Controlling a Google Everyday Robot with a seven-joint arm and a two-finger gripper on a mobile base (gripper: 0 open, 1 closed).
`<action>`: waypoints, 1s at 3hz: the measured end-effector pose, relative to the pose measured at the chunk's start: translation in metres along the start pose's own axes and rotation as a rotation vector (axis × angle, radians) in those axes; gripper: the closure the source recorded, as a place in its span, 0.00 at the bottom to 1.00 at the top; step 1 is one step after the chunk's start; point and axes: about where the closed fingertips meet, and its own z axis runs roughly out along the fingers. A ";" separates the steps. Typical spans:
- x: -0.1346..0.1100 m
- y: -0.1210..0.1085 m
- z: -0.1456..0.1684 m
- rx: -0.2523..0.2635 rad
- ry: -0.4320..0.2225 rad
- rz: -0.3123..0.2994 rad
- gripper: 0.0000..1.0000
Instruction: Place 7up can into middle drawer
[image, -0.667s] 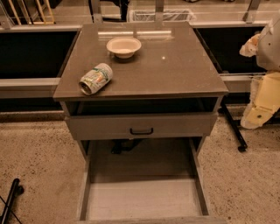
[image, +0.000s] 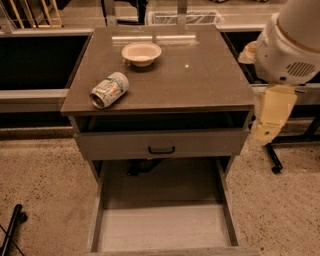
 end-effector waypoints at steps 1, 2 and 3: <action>-0.053 0.009 0.015 0.071 0.042 -0.244 0.00; -0.075 0.022 0.044 0.064 0.037 -0.311 0.00; -0.081 0.021 0.039 0.059 0.033 -0.343 0.00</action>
Offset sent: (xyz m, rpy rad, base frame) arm -0.0019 0.0394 -0.0023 -0.0889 -0.0787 0.1597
